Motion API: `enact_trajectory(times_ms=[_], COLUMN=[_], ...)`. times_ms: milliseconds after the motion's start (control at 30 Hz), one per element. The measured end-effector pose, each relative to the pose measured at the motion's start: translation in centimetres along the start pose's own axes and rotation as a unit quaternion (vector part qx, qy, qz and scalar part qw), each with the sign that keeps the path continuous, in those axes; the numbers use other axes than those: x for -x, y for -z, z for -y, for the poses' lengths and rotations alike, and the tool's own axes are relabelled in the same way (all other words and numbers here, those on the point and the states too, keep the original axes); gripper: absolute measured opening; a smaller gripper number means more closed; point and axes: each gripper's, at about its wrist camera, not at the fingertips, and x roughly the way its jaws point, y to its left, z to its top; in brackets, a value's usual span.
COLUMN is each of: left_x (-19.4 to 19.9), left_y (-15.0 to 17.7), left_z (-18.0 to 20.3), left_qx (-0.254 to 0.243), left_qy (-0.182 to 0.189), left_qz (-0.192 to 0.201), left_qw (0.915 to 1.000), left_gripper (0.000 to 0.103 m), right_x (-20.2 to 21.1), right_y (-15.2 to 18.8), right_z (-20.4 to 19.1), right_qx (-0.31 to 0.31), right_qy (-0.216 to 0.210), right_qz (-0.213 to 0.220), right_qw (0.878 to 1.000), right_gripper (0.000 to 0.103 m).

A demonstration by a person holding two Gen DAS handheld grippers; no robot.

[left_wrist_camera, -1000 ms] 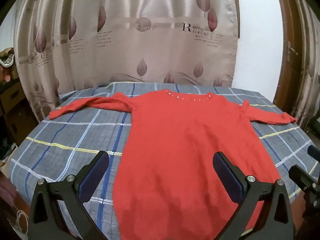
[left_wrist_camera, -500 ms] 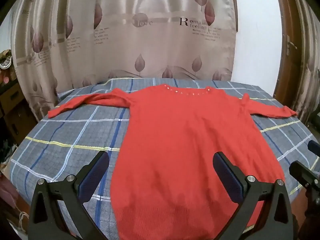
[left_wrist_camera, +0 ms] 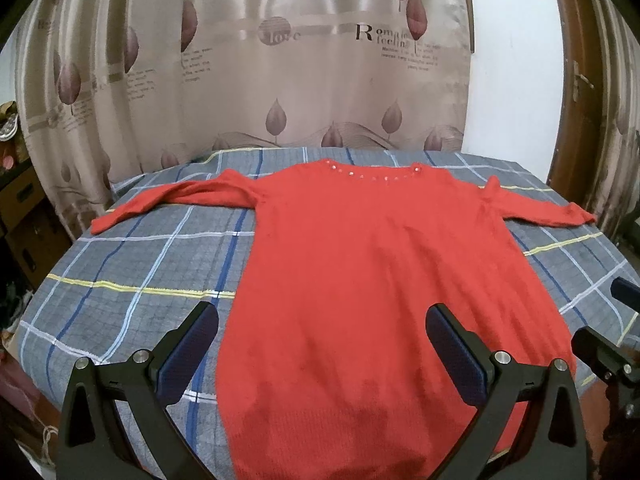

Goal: Fold small clothes

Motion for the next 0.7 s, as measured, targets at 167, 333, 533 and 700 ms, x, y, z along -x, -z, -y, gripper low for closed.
enact_trajectory(times_ms=[167, 333, 533, 700], left_x=[-0.9, -1.6, -2.9, -4.5], left_y=[-0.8, -1.9, -3.8, -5.2], left_z=[-0.2, -0.3, -0.2, -0.1], left_qx=[0.001, -0.009, -0.018, -0.020], left_qy=[-0.003, -0.009, -0.008, 0.004], left_qz=[-0.009, -0.004, 0.000, -0.003], left_qw=[1.0000, 0.9999, 0.9998, 0.9998], left_gripper=[0.103, 0.103, 0.103, 0.103], right_x=[-1.1, -2.4, -4.2, -6.1], right_y=[-0.5, -1.1, -2.4, -3.7], right_z=[0.1, 0.2, 0.9, 2.2], right_qx=[-0.003, -0.005, -0.028, -0.047], right_qy=[-0.018, -0.046, -0.069, -0.077], right_qz=[-0.018, -0.032, -0.044, -0.053], right_qw=[1.000, 0.998, 0.996, 0.995], right_gripper=[0.103, 0.103, 0.103, 0.103])
